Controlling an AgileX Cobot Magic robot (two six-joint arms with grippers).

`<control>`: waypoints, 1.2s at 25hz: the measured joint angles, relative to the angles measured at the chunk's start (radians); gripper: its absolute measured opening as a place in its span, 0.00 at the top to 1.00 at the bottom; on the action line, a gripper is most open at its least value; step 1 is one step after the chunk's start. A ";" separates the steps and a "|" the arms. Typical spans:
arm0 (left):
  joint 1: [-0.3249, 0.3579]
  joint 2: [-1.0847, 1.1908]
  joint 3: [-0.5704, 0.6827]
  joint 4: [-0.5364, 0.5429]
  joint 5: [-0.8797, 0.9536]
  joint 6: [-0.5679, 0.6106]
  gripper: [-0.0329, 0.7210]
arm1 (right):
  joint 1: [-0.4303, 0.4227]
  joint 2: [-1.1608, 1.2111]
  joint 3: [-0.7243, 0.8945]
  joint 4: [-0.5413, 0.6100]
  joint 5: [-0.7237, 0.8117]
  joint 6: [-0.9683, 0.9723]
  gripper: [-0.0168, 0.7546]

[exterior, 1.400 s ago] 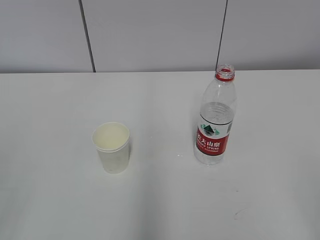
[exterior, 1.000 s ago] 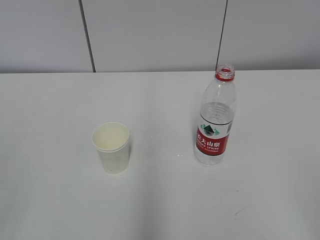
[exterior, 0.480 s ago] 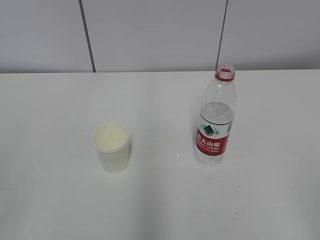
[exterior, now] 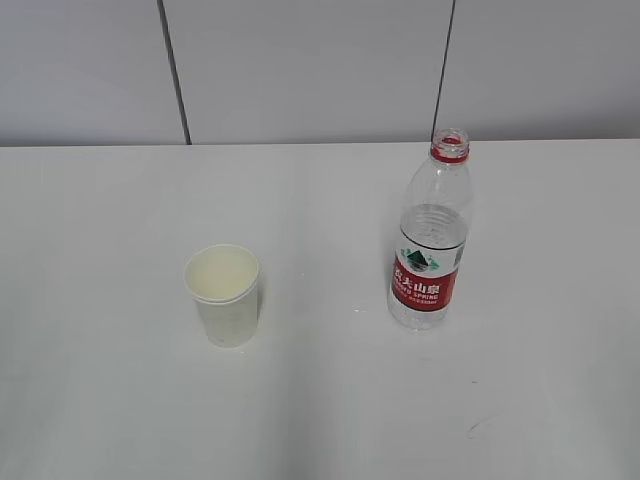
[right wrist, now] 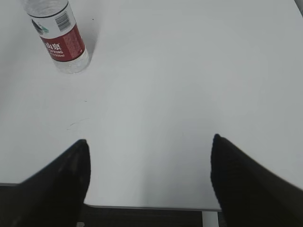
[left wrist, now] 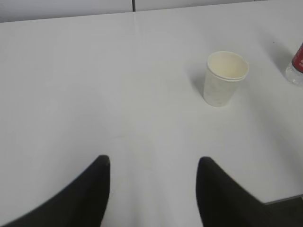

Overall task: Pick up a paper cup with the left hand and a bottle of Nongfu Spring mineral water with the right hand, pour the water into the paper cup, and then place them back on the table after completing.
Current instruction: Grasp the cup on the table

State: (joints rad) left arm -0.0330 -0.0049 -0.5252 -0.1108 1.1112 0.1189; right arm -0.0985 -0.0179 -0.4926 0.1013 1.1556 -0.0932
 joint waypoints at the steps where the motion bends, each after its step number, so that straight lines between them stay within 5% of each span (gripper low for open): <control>1: 0.000 0.000 0.000 0.000 0.000 0.000 0.46 | 0.000 0.000 0.000 0.000 0.000 0.000 0.22; 21: 0.000 0.000 0.000 -0.001 -0.001 0.000 0.44 | 0.000 0.000 -0.004 0.008 -0.008 -0.024 0.22; 30: 0.000 0.000 -0.014 -0.001 -0.047 0.000 0.43 | 0.000 0.021 -0.018 0.010 -0.166 -0.066 0.22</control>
State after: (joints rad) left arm -0.0330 -0.0049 -0.5388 -0.1117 1.0641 0.1189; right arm -0.0985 0.0027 -0.5102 0.1110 0.9896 -0.1587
